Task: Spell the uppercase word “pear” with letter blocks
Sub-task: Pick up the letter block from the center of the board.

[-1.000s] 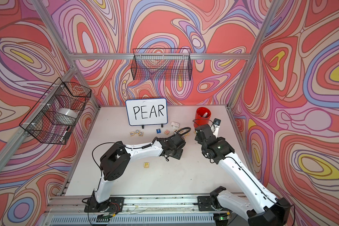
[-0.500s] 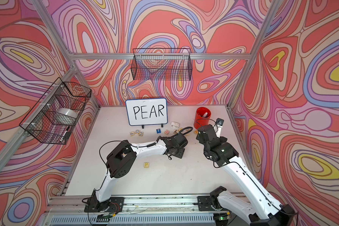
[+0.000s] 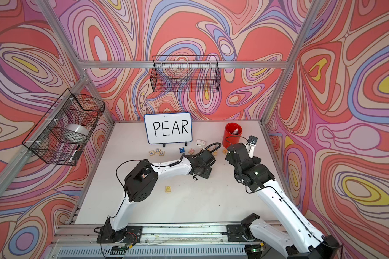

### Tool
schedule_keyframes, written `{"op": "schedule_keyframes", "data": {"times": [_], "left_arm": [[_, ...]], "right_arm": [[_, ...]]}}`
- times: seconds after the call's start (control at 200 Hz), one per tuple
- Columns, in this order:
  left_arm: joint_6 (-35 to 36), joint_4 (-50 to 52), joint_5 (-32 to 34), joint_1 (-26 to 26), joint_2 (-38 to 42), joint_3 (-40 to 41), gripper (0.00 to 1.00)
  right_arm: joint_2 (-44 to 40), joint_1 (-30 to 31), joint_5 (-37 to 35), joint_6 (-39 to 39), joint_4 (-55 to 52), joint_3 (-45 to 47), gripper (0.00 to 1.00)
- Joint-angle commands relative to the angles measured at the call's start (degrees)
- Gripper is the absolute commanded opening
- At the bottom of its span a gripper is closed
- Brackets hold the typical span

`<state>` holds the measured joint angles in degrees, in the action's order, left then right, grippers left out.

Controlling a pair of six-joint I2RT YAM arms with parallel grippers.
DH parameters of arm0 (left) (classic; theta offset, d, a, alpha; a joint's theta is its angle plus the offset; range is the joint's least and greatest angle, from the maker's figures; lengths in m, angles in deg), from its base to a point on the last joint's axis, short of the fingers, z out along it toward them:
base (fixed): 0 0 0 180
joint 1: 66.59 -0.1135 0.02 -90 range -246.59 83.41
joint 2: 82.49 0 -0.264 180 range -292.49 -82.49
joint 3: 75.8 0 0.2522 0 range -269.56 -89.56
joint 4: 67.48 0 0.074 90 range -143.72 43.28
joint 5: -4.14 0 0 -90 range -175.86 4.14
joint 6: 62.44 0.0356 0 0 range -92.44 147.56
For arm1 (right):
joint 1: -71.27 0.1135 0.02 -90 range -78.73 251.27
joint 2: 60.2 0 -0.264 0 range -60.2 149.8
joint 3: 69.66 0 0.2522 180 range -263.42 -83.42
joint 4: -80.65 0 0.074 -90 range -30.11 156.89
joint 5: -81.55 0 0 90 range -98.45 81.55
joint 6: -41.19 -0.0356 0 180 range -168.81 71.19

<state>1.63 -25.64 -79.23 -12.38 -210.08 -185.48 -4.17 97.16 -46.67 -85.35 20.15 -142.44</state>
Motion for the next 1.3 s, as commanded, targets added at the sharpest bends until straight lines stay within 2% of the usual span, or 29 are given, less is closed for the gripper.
{"op": "schedule_keyframes", "data": {"times": [0.0, 0.306, 0.661, 0.836, 0.967, 1.132, 1.297], "left_arm": [[5.7, 1.5, -0.3, -0.5, -1.6, -0.8, 0.68], [12.8, -0.4, -4.1, -1.3, -2.1, -0.5, 0.68], [15.2, 2.2, -5.8, -1.5, -4.7, -3.9, 0.64], [12.6, 1.9, -5.7, -1.5, -3.0, -1.2, 0.59], [7.8, 2.3, -6.0, -1.2, -1.7, 0.5, 0.56], [2.4, 1.5, -4.4, 0.2, 0.5, 3.7, 0.56], [-0.2, -1.0, -6.3, 1.5, 2.3, 6.5, 0.57]], "right_arm": [[-0.6, -0.3, -1.0, -0.5, -0.3, 1.1, 0.98], [-0.9, -0.3, -1.2, -1.7, -1.5, 1.4, 0.98], [-1.7, -0.3, -1.8, -3.2, -3.1, 1.9, 0.98], [-1.7, -0.3, -1.8, -3.7, -3.0, 1.9, 0.98], [-1.5, -0.3, -1.9, -3.8, -3.0, 2.0, 0.99], [-1.2, -0.3, -1.8, -3.8, -2.8, 2.2, 0.98], [-1.0, -0.3, -1.9, -3.6, -2.5, 2.4, 0.98]]}}
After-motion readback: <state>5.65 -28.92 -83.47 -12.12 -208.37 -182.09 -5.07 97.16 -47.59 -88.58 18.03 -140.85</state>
